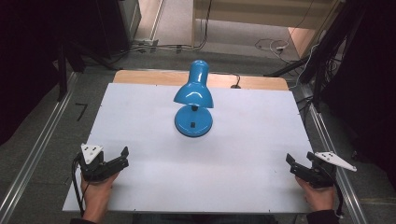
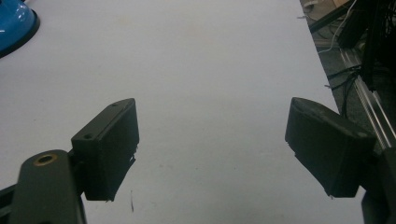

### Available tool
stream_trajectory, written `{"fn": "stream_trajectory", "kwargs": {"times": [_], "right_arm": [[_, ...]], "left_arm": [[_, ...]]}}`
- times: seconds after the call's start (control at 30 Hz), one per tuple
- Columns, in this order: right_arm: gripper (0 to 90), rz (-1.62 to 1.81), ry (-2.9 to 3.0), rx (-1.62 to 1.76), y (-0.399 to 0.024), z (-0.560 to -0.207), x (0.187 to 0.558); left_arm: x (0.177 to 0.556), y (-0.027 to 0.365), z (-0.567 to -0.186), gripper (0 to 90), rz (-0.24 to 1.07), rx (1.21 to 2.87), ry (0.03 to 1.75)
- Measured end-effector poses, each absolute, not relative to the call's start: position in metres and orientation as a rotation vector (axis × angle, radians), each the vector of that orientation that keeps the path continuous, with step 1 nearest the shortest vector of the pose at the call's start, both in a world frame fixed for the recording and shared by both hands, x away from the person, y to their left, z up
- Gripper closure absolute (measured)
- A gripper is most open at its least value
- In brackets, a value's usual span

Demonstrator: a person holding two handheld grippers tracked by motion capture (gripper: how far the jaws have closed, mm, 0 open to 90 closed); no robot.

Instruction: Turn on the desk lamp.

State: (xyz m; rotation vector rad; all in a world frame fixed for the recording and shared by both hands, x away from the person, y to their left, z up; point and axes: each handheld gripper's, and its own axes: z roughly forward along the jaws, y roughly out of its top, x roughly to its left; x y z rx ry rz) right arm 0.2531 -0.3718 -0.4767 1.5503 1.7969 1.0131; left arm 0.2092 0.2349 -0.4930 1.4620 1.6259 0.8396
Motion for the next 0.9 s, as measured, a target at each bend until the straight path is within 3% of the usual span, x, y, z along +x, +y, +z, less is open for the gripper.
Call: {"fn": "stream_trajectory", "kwargs": {"times": [0.9], "right_arm": [[16.1,1.001,1.812,1.549,-0.369,-0.478,0.255]], "left_arm": [[0.215,0.223,-0.492,13.4,0.772,1.45,1.597]]}}
